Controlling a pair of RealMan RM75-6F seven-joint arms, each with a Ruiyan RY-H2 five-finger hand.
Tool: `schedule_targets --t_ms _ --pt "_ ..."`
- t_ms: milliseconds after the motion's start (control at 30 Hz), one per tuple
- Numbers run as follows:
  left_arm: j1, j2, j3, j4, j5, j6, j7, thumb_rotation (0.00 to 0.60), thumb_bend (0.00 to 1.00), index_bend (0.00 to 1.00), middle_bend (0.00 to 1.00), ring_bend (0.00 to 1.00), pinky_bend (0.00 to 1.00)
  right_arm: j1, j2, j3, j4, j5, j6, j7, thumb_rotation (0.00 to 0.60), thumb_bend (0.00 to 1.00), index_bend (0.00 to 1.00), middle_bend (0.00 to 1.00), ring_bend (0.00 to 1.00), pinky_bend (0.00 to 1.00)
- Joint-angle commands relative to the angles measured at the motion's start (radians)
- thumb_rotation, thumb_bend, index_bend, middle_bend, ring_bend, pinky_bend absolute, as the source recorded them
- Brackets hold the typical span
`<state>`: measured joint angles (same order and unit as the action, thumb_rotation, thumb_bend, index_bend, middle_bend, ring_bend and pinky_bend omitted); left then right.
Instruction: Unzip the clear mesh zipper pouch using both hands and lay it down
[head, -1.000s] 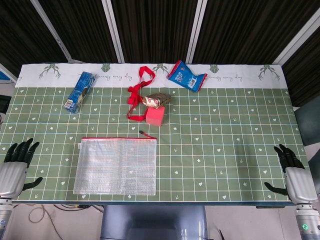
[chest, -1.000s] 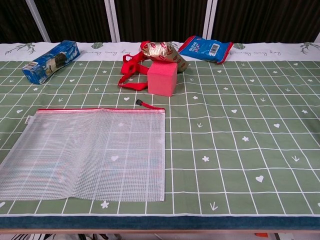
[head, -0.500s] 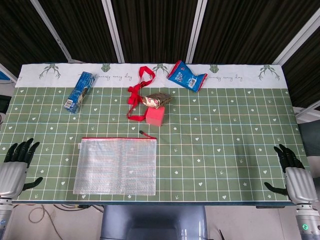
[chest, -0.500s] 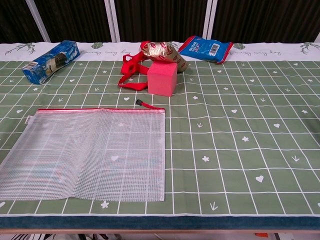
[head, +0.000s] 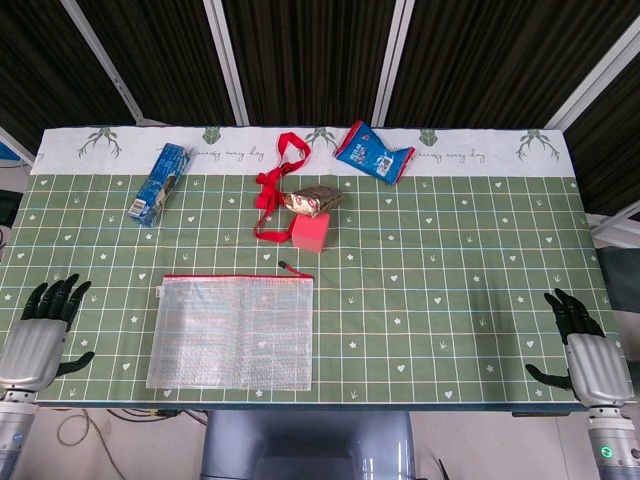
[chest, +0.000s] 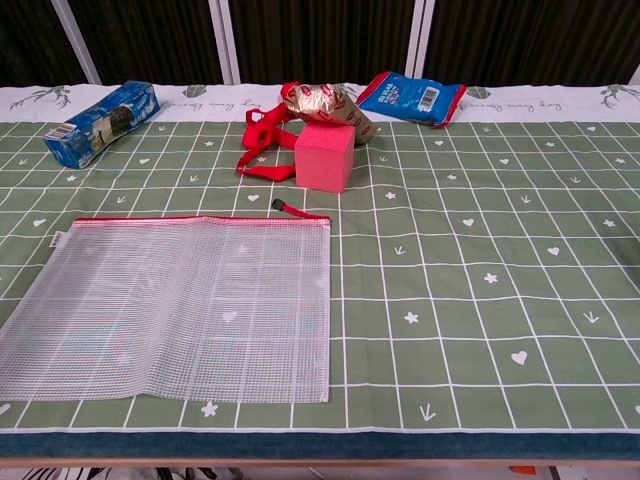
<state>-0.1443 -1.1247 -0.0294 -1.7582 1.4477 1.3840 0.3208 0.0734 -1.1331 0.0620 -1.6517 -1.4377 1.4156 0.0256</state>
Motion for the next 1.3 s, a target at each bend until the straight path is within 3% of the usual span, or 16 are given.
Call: schedule_targets --t_ms 33,200,267,333,433,633,733,833,1300 --pt "-0.046 -0.007 -0.036 -0.034 -0.022 -0.038 0.056 0.600 0.10 0.00 0.00 0.00 0.00 0.000 0.000 0.001 0.001 0.002 -0.001 0.002 0.600 0.18 0.00 0.00 0.00 0.21" --pt "-0.138 -0.038 -0.103 -0.075 -0.075 -0.112 0.148 0.600 0.10 0.02 0.02 0.01 0.02 0.002 -0.001 0.007 0.004 0.014 -0.005 0.009 0.600 0.18 0.00 0.00 0.00 0.21" --pt "-0.179 -0.060 -0.131 -0.082 -0.101 -0.144 0.190 0.600 0.10 0.06 0.12 0.08 0.13 0.002 -0.001 0.009 0.003 0.019 -0.006 0.010 0.600 0.18 0.00 0.00 0.00 0.20" --pt "-0.237 -0.097 -0.169 -0.076 -0.143 -0.183 0.257 0.600 0.11 0.12 0.36 0.28 0.33 0.002 -0.001 0.011 0.001 0.023 -0.007 0.010 0.600 0.18 0.00 0.00 0.00 0.21" --pt "-0.322 -0.155 -0.215 -0.052 -0.223 -0.245 0.340 0.600 0.11 0.20 0.64 0.51 0.54 0.003 -0.001 0.011 -0.001 0.026 -0.010 0.010 0.600 0.18 0.00 0.00 0.00 0.21" --pt "-0.500 -0.270 -0.293 0.015 -0.474 -0.370 0.482 0.600 0.15 0.32 0.93 0.75 0.73 0.005 -0.001 0.012 -0.004 0.035 -0.018 0.012 0.600 0.18 0.00 0.00 0.00 0.21" --pt "-0.582 -0.326 -0.312 0.064 -0.595 -0.401 0.550 0.600 0.17 0.37 1.00 0.84 0.79 0.005 0.001 0.014 -0.008 0.041 -0.021 0.017 0.600 0.18 0.00 0.00 0.00 0.21" --pt "-0.661 -0.384 -0.320 0.119 -0.695 -0.416 0.610 0.600 0.20 0.40 1.00 0.89 0.84 0.005 0.003 0.015 -0.010 0.047 -0.025 0.021 0.600 0.18 0.00 0.00 0.00 0.21" --pt "-0.925 -0.639 -0.296 0.448 -0.925 -0.480 0.720 0.600 0.27 0.44 1.00 0.93 0.87 0.008 0.011 0.019 -0.024 0.071 -0.046 0.038 0.600 0.18 0.00 0.00 0.00 0.21"
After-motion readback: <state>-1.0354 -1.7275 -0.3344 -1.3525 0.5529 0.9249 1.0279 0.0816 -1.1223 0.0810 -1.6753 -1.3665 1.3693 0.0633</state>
